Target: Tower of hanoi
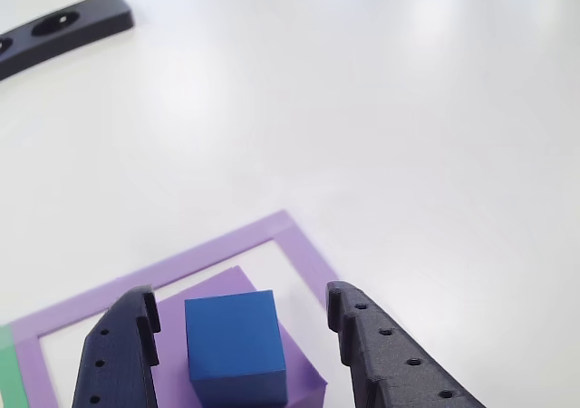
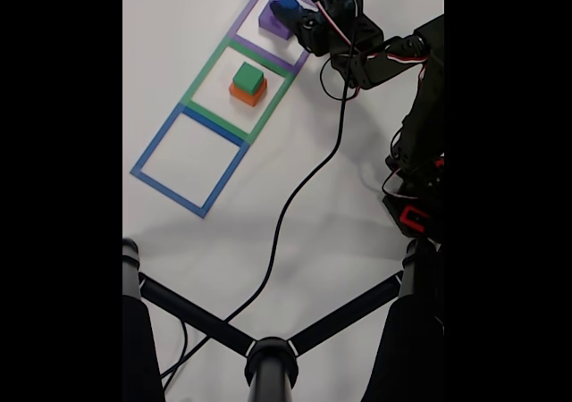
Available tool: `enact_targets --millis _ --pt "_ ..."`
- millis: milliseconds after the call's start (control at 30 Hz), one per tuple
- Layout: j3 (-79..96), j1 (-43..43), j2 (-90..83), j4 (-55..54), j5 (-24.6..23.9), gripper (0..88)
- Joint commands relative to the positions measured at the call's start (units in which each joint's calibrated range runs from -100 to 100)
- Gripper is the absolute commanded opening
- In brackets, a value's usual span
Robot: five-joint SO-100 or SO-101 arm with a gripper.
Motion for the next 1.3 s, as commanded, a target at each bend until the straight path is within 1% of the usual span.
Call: enact_targets --millis 0,300,833,1267 --pt "-2.18 -0.90 -0.06 -1.64 0.59 17.2" --pt "-2.63 -1.43 0.58 -1.64 0.59 13.5" --pt "-1.81 -1.74 2.66 -3.58 0.59 11.7" --pt "-1.81 -2.20 3.22 -4.06 0.59 2.7"
